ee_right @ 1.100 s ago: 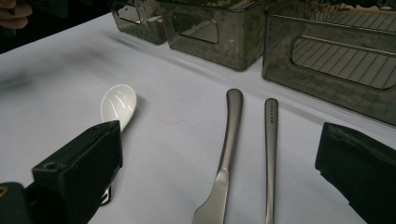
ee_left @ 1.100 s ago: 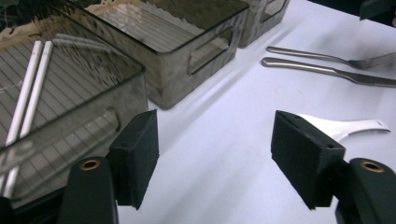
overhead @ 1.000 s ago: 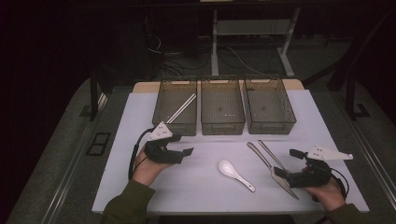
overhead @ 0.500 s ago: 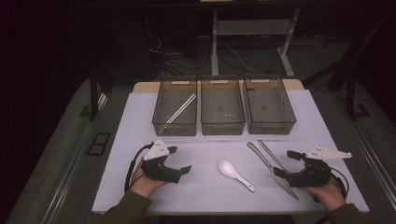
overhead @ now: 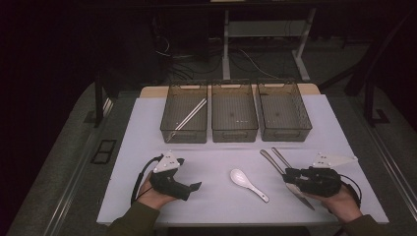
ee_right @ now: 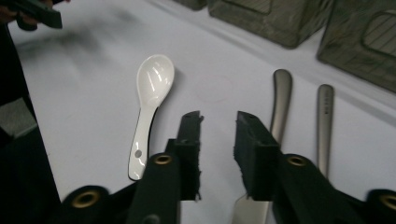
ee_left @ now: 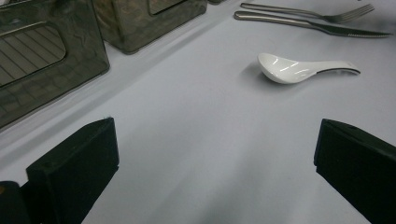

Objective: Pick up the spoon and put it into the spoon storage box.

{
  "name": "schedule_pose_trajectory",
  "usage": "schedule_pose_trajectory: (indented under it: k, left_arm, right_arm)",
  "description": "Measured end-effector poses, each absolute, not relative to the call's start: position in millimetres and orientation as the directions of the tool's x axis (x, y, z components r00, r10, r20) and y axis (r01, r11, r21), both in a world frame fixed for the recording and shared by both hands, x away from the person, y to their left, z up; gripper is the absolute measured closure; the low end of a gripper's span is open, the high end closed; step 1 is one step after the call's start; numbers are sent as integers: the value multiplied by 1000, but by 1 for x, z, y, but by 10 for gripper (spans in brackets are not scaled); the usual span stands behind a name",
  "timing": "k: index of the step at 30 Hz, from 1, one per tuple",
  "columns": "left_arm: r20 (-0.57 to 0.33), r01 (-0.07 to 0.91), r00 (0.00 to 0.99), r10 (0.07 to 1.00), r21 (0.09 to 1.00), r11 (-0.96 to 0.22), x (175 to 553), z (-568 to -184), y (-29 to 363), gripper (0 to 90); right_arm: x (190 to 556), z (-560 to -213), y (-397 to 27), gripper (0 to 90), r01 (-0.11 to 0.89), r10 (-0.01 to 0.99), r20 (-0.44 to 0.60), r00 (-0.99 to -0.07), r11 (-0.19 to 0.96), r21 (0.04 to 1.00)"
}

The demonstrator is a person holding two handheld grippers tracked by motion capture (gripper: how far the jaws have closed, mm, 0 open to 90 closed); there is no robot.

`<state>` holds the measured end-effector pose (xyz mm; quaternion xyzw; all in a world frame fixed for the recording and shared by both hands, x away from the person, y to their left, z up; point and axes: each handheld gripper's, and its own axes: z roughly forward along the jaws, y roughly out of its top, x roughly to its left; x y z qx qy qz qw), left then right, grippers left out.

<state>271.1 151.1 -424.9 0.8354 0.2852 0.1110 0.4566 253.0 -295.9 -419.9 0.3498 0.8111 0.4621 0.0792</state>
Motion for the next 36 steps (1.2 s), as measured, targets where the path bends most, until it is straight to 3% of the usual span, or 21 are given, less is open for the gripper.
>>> schedule_pose_trajectory:
  k: [3, 7, 36]
  left_arm:
    - [-68, 369, 815, 575, 826, -425, 271, -425, 150, 0]
    - [-75, 371, 821, 566, 824, -429, 271, -426, 151, 0]
    - [-89, 380, 824, 559, 819, -430, 273, -429, 149, 0]
  right_arm:
    - [256, -422, -288, 826, 500, 625, 186, -758, 374, 781]
    - [256, -424, -278, 886, 502, 604, 190, -774, 402, 766]
    - [242, -437, -211, 895, 425, 439, 188, -878, 540, 726]
